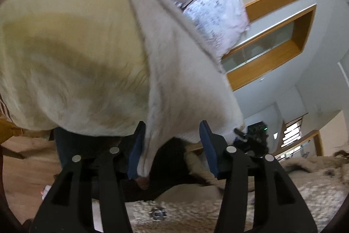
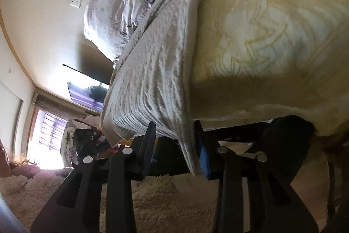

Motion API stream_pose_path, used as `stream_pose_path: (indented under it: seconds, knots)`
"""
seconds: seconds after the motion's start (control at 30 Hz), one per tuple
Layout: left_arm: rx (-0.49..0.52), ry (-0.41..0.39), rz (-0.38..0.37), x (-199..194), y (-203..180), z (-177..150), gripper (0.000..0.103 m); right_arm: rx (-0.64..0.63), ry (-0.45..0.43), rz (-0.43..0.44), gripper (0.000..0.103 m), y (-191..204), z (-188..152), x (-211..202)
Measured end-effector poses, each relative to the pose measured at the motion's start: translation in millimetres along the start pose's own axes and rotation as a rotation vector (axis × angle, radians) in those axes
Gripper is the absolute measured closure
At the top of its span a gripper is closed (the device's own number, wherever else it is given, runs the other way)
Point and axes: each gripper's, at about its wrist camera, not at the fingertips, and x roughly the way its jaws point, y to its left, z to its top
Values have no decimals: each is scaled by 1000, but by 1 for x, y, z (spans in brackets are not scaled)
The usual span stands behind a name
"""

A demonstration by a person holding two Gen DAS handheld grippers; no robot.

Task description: Fold small clothes

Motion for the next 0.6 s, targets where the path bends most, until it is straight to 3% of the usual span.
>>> stream_pose_path:
  seconds: [0.1, 0.13, 0.2, 0.23, 0.27, 0.4, 0.6]
  knots:
    - [4, 30, 24, 14, 4, -2, 55, -9, 8, -7, 65, 1, -5, 4]
    - [-1, 36, 22, 17, 5, -1, 60, -18, 9, -9, 66, 2, -6, 4]
    - [-6, 44, 6, 19, 7, -1, 77, -46, 4, -12, 81, 6, -10, 2]
    - [-1, 47, -3, 18, 5, -1, 91, -61, 1, -6, 91, 8, -11, 0]
    - [9, 49, -12, 16, 4, -2, 95, -82, -10, -1, 93, 12, -11, -2]
    - [81, 37, -55, 5, -12, 0, 96, -178, -86, 25, 95, 36, -7, -18]
    - [152, -80, -136, -24, -36, 25, 96, -275, -248, 1, 95, 72, 14, -41]
